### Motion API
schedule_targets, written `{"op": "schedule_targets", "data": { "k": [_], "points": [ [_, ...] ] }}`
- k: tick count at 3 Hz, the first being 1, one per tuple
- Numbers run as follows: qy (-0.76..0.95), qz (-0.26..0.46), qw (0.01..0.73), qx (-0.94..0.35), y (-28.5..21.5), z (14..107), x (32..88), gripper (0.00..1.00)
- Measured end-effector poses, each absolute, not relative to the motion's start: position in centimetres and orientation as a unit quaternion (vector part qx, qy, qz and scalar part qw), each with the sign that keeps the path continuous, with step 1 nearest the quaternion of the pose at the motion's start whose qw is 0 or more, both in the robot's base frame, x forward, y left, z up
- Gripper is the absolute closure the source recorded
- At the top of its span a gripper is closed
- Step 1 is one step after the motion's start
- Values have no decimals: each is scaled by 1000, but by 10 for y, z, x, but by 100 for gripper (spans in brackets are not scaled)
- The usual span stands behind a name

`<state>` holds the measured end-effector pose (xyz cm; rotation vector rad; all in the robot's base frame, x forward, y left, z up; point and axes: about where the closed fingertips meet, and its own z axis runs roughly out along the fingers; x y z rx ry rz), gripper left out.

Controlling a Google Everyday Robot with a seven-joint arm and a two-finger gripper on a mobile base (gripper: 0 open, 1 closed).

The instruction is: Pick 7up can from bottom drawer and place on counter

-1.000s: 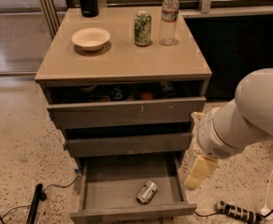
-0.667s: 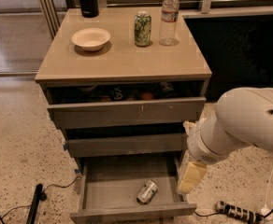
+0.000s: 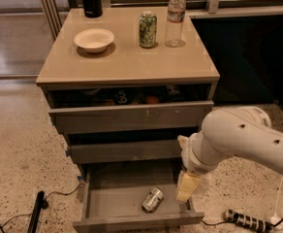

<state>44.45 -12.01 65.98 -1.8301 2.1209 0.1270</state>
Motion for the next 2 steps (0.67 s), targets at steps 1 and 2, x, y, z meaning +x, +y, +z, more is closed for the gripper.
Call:
{"op": "schedule_targets", "data": {
  "k": [1, 2],
  "points": [
    [736, 62, 162, -655, -111, 608, 456, 0],
    [734, 58, 160, -658, -111, 607, 455, 0]
  ]
}}
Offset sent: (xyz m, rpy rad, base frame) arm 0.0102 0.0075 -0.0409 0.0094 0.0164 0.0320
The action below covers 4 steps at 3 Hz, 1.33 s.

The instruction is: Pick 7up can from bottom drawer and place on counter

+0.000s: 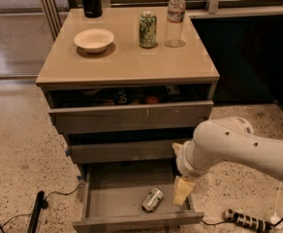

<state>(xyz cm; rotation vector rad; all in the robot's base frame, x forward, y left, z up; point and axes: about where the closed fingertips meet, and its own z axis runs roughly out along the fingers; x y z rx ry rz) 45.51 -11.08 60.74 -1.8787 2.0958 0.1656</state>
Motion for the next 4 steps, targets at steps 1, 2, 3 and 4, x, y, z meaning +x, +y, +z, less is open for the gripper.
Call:
{"op": "schedule_targets", "data": {
  "k": [1, 2, 3, 4],
  "points": [
    [729, 48, 156, -665, -111, 606, 454, 0],
    [711, 53, 154, -684, -106, 583, 452, 0],
    [690, 69, 158, -703, -98, 548, 455, 0],
    [675, 77, 158, -716, -94, 519, 460, 0]
  ]
}}
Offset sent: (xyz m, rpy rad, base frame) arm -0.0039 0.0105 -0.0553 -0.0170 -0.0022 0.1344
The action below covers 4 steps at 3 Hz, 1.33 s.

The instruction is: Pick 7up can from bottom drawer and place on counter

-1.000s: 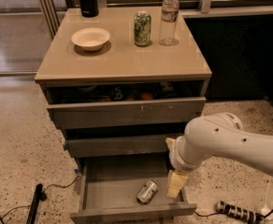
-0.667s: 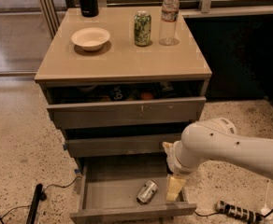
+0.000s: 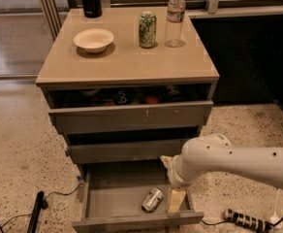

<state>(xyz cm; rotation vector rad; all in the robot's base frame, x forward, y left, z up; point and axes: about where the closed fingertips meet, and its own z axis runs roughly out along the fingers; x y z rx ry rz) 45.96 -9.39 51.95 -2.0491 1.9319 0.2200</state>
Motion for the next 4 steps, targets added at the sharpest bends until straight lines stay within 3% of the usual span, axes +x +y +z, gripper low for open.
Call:
{"op": "schedule_targets", "data": {
  "k": [4],
  "points": [
    [695, 85, 74, -710, -98, 339, 532, 0]
  ]
}}
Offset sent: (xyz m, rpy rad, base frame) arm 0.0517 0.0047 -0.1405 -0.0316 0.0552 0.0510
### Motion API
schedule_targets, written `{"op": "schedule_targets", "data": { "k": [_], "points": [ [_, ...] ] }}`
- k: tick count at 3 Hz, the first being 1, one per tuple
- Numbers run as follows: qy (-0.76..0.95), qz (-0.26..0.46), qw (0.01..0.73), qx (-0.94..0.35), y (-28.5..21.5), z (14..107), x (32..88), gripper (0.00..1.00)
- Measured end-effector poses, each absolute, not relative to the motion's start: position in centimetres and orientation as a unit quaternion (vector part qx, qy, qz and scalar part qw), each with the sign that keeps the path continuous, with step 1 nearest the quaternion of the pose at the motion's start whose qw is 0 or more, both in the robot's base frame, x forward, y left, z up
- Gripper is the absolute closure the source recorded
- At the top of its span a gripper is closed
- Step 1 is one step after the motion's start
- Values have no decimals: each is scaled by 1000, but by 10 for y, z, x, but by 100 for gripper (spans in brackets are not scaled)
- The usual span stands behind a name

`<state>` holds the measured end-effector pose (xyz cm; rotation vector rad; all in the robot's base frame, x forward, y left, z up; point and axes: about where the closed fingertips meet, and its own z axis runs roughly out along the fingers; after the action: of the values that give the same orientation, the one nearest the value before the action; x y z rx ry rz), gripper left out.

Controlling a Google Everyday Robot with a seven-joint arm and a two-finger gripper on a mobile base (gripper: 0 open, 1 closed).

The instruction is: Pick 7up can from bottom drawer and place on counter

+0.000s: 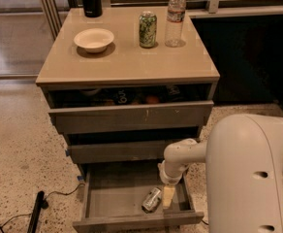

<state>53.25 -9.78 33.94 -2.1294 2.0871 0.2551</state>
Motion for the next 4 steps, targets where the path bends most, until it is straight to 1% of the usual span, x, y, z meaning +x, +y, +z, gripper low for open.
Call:
{"op": "schedule_targets", "data": {
  "k": [2, 4],
  "points": [
    [700, 78, 67, -706, -105, 333, 533, 0],
    [737, 85, 68, -667, -97, 287, 542, 0]
  ]
}}
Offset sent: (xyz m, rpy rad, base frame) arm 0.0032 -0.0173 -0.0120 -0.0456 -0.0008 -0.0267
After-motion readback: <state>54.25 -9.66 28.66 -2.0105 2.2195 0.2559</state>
